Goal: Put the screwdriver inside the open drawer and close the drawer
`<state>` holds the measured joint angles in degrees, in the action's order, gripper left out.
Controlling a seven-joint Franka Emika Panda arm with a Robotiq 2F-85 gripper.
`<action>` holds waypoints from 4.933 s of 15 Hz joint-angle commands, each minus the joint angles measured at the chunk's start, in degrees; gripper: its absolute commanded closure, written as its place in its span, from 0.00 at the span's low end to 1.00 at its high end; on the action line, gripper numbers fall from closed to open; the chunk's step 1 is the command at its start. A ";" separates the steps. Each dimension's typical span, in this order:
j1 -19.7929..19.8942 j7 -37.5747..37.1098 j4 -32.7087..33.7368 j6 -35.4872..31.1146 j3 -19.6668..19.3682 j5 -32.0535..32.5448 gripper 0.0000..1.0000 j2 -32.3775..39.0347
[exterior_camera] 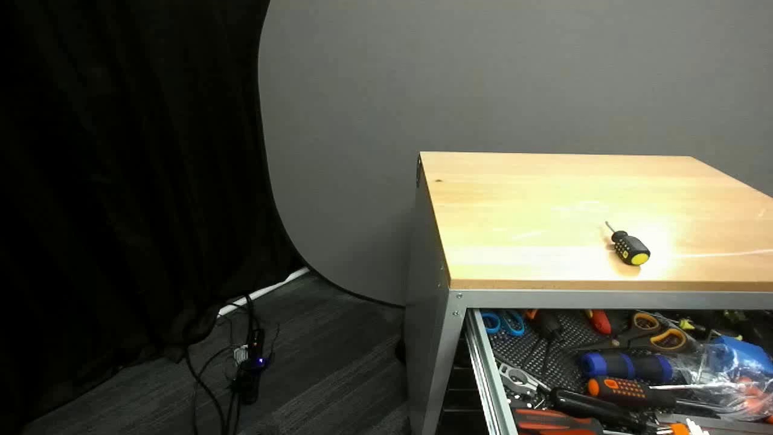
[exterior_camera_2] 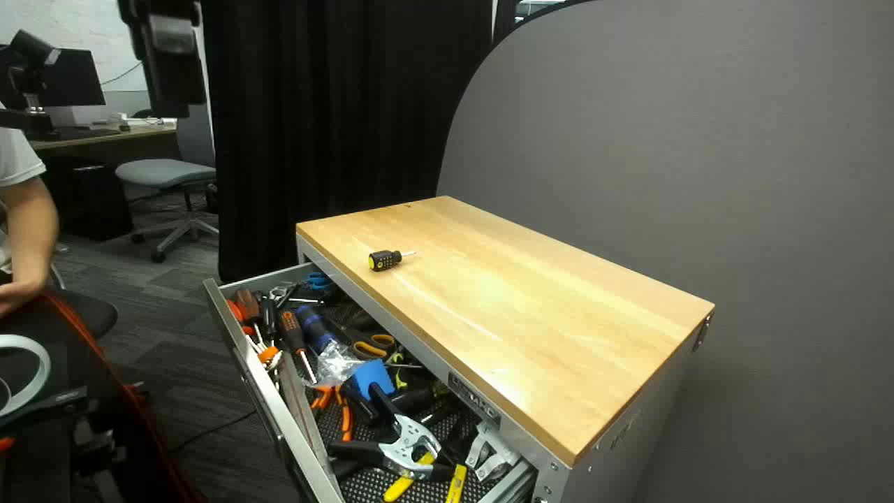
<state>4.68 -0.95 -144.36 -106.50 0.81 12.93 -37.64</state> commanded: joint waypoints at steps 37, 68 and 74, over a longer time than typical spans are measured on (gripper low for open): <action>-19.07 -26.88 35.43 -33.44 2.11 -3.15 0.00 64.02; -22.63 -39.71 14.63 -32.24 -1.26 7.33 0.85 55.82; -21.16 -36.49 14.59 -30.26 -0.37 5.61 0.08 55.42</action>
<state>-18.35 -40.13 -129.39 -137.99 -0.36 19.98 19.31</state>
